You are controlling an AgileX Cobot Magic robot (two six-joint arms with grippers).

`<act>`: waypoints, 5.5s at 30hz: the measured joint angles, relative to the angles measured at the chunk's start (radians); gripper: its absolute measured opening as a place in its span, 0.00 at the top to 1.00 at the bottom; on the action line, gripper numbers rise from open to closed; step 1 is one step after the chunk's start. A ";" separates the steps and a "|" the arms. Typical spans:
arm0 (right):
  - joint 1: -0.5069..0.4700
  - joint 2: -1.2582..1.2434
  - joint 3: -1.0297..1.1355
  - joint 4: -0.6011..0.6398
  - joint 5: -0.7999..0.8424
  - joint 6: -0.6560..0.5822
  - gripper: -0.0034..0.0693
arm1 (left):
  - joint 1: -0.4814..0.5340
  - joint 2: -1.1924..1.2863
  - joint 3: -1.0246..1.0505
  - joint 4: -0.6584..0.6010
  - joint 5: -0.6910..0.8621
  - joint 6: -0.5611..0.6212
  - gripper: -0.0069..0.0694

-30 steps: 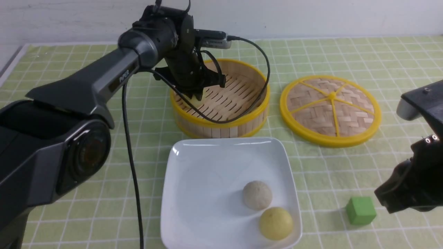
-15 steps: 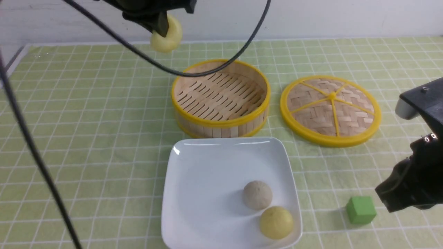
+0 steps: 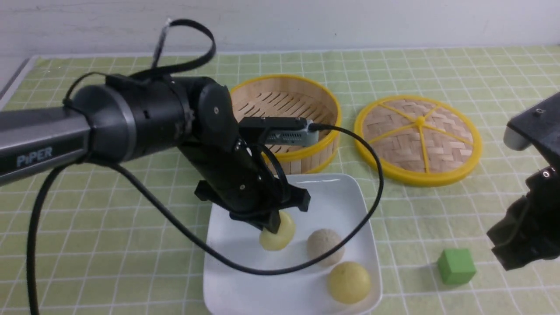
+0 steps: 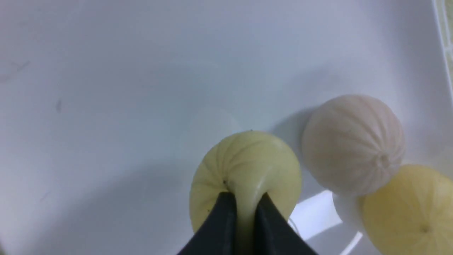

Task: Put the steamed buns into the plate on the green tablecloth.

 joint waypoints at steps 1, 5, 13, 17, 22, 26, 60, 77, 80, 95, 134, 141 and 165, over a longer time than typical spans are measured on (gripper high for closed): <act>-0.003 -0.014 0.000 -0.003 0.011 0.000 0.93 | -0.001 0.005 0.000 -0.001 -0.008 -0.005 0.78; -0.007 -0.119 0.000 -0.019 0.093 0.000 0.93 | -0.002 0.008 0.000 -0.002 -0.024 -0.043 0.59; -0.007 -0.482 0.000 -0.063 0.211 0.056 0.92 | -0.002 -0.027 -0.002 0.066 -0.024 -0.055 0.27; -0.007 -0.669 0.019 -0.066 0.106 0.111 0.92 | -0.002 -0.095 -0.002 0.143 -0.019 -0.056 0.27; -0.007 -0.796 0.230 -0.030 -0.339 0.118 0.95 | -0.002 -0.174 -0.002 0.174 -0.009 -0.076 0.42; -0.007 -0.794 0.393 -0.029 -0.570 0.117 0.96 | -0.002 -0.184 -0.002 0.182 0.012 -0.080 0.68; -0.126 -0.948 0.623 -0.067 -0.654 0.114 0.94 | -0.002 -0.184 -0.002 0.231 -0.007 -0.083 0.89; -0.387 -1.124 0.916 -0.076 -0.557 0.113 0.92 | -0.002 -0.477 0.003 0.371 0.079 -0.083 0.89; -0.387 -1.124 0.915 -0.077 -0.555 0.113 0.92 | -0.002 -0.598 0.057 0.411 0.173 -0.090 0.89; -0.387 -1.124 0.915 -0.077 -0.554 0.112 0.89 | -0.002 -1.144 0.747 0.424 -0.297 -0.511 0.89; -0.387 -1.124 0.915 -0.078 -0.554 0.112 0.82 | 0.499 -1.792 1.260 0.338 -0.464 -0.120 0.84; -0.387 -1.124 0.915 -0.078 -0.554 0.112 0.82 | 0.528 -1.801 1.262 0.340 -0.386 -0.119 0.84; -0.387 -1.124 0.915 -0.078 -0.554 0.103 0.78 | 0.526 -1.801 1.261 0.350 -0.379 -0.115 0.82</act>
